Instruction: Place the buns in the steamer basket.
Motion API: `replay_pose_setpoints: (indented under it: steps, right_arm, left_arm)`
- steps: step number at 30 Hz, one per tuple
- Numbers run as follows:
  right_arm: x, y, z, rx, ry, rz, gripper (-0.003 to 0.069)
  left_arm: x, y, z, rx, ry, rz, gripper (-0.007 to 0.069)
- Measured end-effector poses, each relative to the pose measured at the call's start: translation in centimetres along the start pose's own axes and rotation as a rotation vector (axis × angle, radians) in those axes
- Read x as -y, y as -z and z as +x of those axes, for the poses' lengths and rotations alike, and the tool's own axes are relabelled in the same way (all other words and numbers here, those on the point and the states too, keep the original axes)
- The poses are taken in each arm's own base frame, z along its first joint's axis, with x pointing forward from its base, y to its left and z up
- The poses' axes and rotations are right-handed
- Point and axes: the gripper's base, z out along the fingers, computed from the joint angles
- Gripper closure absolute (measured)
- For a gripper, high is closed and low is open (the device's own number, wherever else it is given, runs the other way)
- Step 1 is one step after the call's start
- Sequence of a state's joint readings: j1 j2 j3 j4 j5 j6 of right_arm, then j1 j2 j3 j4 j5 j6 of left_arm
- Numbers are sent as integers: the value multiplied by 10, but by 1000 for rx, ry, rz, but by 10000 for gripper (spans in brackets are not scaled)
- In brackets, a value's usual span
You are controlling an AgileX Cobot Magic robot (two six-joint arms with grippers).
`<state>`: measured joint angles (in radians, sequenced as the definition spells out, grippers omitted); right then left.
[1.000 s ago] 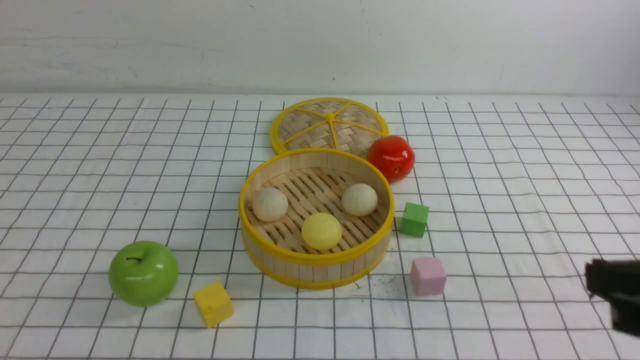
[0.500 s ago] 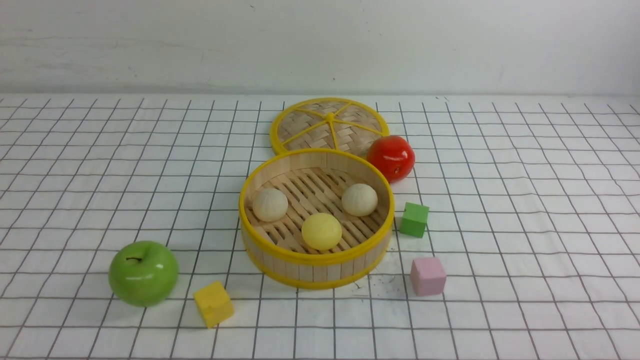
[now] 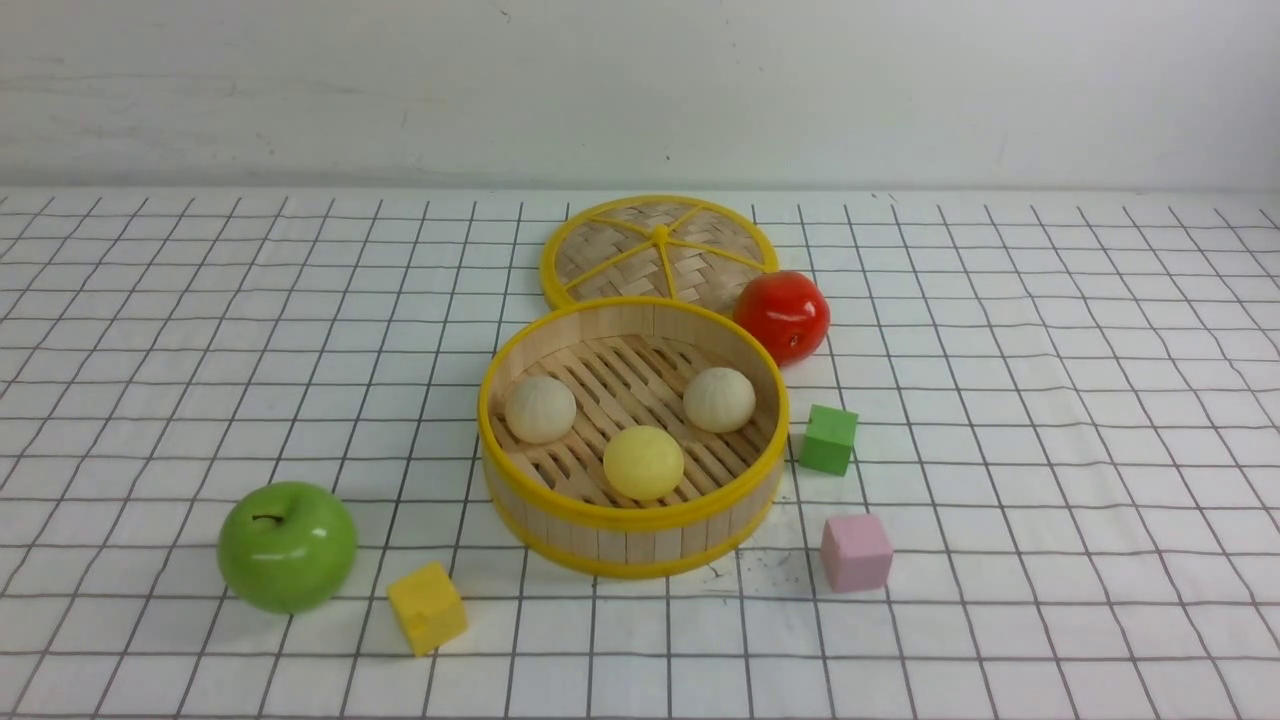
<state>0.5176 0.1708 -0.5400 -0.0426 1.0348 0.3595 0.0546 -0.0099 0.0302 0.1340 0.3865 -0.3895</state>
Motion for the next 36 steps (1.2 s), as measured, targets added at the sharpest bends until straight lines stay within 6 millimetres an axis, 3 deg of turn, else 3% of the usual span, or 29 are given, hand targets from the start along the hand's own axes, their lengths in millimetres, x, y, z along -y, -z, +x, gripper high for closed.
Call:
replay_pose_setpoints:
  steps: [16,22,29,36]
  right_arm:
    - [0,1,1,1,-1,-3,657]
    - [3,11,6,74,-17,-5,655]
    - [4,26,16,226,-121,142,650]
    - [1,27,18,276,-204,280,643]
  left_arm:
    - [0,0,0,0,0,0,386]
    - [0,0,0,0,0,0,386]
    - [0,0,0,-1,0,0,386]
    - [0,0,0,-1,0,0,386]
